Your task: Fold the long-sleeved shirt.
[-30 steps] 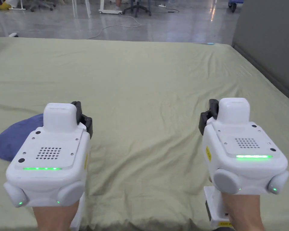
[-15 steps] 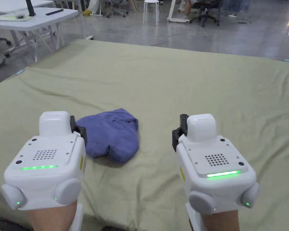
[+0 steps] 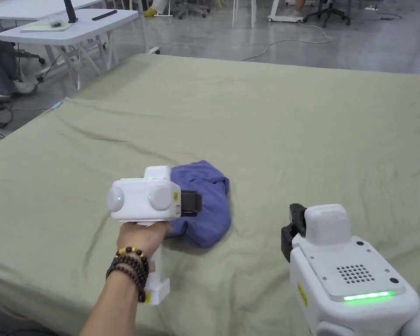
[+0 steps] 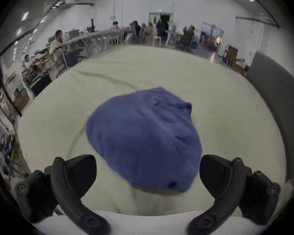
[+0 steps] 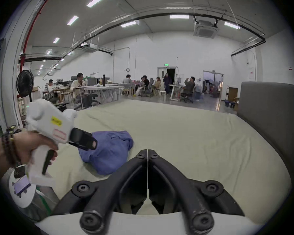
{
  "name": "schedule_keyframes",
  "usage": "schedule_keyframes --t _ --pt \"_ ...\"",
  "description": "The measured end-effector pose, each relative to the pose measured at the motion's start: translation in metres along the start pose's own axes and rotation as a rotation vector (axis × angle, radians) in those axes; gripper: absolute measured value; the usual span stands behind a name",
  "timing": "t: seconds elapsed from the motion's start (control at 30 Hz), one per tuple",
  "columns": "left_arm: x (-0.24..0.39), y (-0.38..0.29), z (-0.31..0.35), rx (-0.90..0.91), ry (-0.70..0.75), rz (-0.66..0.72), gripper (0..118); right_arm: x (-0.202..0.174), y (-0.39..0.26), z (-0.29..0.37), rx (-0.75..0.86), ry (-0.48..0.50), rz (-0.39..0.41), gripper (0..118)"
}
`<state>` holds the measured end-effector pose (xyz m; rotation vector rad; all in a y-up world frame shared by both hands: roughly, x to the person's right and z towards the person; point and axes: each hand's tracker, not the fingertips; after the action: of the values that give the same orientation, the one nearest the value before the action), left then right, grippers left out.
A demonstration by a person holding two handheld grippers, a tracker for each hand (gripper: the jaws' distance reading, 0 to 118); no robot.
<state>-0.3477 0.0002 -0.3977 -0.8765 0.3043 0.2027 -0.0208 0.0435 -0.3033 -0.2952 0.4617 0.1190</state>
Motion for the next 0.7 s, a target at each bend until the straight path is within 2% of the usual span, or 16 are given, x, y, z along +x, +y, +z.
schedule_keyframes --t 0.13,0.17,0.2,0.23,0.27,0.4,0.57,0.7 --pt "0.015 0.000 -0.036 -0.102 0.022 -0.040 114 0.011 -0.001 -0.008 -0.052 -0.006 -0.026 0" --pt "0.017 0.000 -0.044 -0.141 0.030 -0.060 102 0.014 -0.001 -0.010 -0.056 -0.008 -0.026 0" --pt "0.018 -0.002 -0.046 -0.148 0.030 -0.070 82 0.016 -0.001 -0.010 -0.056 -0.016 -0.024 0" --pt "0.020 -0.004 -0.049 -0.138 0.024 -0.070 56 0.017 -0.001 -0.010 -0.053 -0.025 -0.024 0" --pt "0.022 -0.005 -0.047 -0.127 0.027 -0.075 39 0.020 0.000 -0.011 -0.051 -0.032 -0.027 0" --pt "0.016 0.003 -0.033 -0.095 -0.040 -0.045 24 0.026 0.001 -0.011 -0.056 -0.040 -0.036 0" --pt "0.032 0.017 0.023 0.033 -0.395 0.085 22 0.042 0.003 0.001 -0.034 -0.061 -0.081 0" --pt "0.113 0.025 0.068 0.088 -0.585 -0.015 22 0.070 0.007 0.023 0.002 -0.123 -0.122 0"
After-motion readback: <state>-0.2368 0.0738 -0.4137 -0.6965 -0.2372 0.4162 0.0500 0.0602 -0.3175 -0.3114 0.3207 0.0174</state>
